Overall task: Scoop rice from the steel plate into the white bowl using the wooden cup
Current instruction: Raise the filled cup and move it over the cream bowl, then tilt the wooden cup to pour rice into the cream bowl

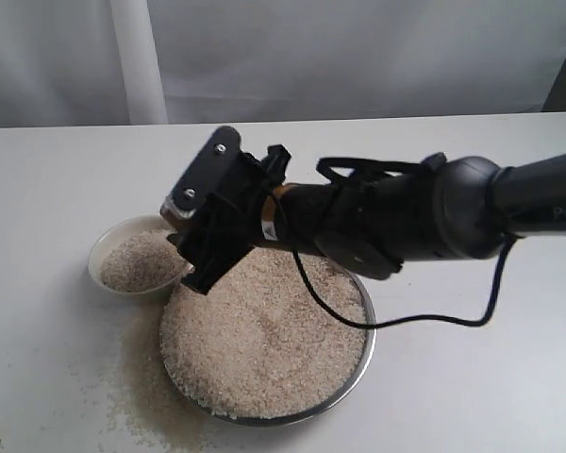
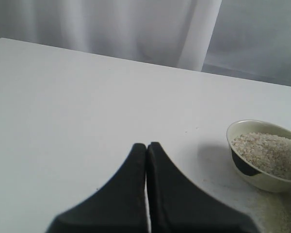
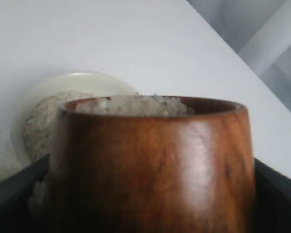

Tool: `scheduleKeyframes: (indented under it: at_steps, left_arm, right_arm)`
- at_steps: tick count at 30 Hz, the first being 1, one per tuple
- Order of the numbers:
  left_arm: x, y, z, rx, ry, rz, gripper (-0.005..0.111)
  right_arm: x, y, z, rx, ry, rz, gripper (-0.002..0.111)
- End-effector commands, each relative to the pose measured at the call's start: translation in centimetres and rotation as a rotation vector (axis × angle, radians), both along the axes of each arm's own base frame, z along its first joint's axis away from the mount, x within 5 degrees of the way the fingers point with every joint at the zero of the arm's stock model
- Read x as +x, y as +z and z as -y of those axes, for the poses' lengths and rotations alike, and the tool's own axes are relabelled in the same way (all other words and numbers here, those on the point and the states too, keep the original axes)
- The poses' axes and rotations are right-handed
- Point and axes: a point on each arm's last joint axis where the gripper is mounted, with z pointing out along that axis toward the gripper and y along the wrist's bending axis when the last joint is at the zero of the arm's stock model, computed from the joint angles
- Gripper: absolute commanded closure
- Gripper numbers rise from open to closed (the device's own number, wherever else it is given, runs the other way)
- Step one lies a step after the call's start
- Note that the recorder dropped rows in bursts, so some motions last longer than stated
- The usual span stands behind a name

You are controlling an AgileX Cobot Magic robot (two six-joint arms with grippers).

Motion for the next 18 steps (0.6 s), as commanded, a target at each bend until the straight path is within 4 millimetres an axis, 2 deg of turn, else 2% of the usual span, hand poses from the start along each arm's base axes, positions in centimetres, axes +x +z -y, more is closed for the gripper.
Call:
scheduleKeyframes:
  at_steps: [1, 3, 7, 11, 14, 18]
  left_arm:
    - [0.0, 0.2, 0.1, -0.006, -0.008, 0.009, 0.107]
    - [0.0, 0.2, 0.1, -0.006, -0.008, 0.009, 0.107]
    - [0.0, 0.2, 0.1, -0.006, -0.008, 0.009, 0.107]
    - [0.0, 0.2, 0.1, -0.006, -0.008, 0.009, 0.107]
    - [0.0, 0.2, 0.1, -0.006, -0.008, 0.009, 0.107]
    - [0.0, 0.2, 0.1, -0.006, -0.008, 0.009, 0.107]
  right_arm:
    - [1.1, 3.0, -2.3, -0.053, 0.030, 0.094, 0.108]
    - [1.5, 3.7, -3.3, -0.087, 0.045, 0.126, 0.108]
    - [2.3, 3.6, -4.6, -0.191, 0.064, 0.147, 0.108]
    - [3.5, 2.0, -6.0, -0.342, 0.084, 0.157, 0.108]
    - [3.4, 0.4, -6.6, -0.436, 0.147, 0.189, 0.108]
    - [3.4, -0.5, -6.8, -0.503, 0.204, 0.229, 0.108]
